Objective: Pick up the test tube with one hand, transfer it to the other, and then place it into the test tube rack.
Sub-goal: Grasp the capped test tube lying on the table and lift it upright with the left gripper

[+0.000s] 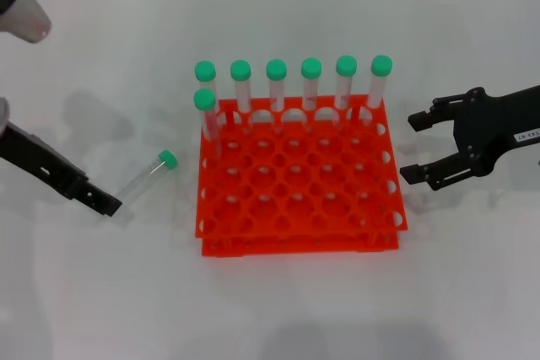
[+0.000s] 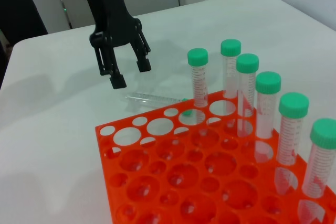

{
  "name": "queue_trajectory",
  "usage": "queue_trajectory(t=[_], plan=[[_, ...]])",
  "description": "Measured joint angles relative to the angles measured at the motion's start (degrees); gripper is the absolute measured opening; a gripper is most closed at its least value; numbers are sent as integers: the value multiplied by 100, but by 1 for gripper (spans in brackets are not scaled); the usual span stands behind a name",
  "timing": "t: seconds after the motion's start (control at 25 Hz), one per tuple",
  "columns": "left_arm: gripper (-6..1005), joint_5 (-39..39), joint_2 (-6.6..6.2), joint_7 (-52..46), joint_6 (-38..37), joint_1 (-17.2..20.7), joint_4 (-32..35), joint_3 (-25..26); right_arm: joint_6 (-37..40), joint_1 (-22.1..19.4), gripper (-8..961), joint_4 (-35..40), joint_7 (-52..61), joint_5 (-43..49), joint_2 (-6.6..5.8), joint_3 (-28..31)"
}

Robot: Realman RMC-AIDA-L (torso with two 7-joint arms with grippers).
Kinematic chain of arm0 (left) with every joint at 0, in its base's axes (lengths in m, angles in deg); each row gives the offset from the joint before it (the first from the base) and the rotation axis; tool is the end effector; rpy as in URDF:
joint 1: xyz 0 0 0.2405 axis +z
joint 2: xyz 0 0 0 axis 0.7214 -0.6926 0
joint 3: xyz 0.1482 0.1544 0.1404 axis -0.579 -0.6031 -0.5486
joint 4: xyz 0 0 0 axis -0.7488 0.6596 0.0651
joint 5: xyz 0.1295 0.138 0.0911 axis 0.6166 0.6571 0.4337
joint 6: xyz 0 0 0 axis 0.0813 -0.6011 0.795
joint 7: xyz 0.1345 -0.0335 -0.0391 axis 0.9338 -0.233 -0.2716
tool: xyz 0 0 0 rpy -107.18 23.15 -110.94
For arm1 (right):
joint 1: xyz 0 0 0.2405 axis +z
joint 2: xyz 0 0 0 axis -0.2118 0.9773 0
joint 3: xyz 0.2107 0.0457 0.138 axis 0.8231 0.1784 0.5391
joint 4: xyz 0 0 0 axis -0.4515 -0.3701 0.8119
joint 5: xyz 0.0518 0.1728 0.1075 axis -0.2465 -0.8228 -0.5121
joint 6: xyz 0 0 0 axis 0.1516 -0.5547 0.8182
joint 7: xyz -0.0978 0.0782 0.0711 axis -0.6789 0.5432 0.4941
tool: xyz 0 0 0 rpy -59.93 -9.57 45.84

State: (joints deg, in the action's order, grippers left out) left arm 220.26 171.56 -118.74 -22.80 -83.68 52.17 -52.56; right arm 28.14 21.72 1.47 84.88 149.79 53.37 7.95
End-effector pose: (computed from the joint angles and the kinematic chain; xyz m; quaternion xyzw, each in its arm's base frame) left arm -0.2632 0.3565 0.0490 -0.8918 -0.3918 0.1892 0.1242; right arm 0.2158 0.3647 0.0256 -0.9891 0.1085 0.0621 0.0784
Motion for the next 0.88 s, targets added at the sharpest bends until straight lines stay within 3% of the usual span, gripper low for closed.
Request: queue_trajectory(t=[0.32, 0.8, 0.88], plan=[[838, 82, 101, -186, 189, -118, -355, -222, -3, -21, 870, 0, -44, 1, 14, 16], [812, 88, 178, -311, 283, -146, -369, -231, -64, -32, 870, -27, -56, 1, 17, -8], [751, 94, 184, -349, 317, -149, -369, -235, -61, -36, 870, -28, -56, 1, 17, -9]])
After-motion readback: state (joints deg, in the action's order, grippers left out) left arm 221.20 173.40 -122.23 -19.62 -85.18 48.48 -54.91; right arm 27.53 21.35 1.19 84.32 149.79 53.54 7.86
